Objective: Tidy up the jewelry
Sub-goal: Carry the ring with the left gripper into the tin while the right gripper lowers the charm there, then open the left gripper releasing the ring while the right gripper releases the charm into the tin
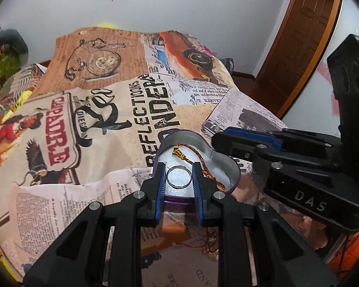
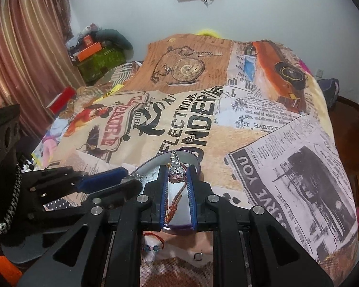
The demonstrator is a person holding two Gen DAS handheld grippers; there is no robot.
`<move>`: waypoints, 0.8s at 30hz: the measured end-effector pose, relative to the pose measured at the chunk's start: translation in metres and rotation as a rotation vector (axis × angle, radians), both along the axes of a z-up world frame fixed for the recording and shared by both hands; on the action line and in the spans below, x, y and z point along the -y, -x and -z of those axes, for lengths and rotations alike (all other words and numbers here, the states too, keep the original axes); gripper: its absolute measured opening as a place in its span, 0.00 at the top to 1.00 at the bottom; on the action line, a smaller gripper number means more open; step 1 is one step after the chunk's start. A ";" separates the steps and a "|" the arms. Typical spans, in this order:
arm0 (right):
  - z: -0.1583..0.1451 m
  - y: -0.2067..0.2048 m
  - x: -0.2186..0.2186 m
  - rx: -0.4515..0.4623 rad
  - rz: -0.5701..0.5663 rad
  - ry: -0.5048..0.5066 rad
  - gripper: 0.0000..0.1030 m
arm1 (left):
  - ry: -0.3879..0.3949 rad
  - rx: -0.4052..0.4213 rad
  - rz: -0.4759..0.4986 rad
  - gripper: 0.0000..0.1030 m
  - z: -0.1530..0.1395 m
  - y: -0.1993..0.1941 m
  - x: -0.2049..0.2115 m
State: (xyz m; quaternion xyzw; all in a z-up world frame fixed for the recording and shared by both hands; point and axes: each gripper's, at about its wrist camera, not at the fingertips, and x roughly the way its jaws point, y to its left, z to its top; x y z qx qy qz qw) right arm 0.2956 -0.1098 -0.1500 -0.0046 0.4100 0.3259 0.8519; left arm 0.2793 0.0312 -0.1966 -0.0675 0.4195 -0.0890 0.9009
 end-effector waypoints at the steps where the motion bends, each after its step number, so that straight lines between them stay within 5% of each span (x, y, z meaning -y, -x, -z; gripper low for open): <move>1: 0.001 -0.002 -0.001 -0.004 -0.005 0.003 0.87 | 0.006 -0.007 0.002 0.80 0.001 -0.001 0.000; 12: 0.011 -0.017 -0.007 -0.093 -0.063 0.018 0.86 | -0.041 0.000 0.000 0.80 -0.001 -0.001 0.002; 24: 0.007 -0.009 -0.010 -0.054 -0.069 0.069 0.86 | -0.099 0.037 -0.052 0.80 -0.017 0.016 -0.012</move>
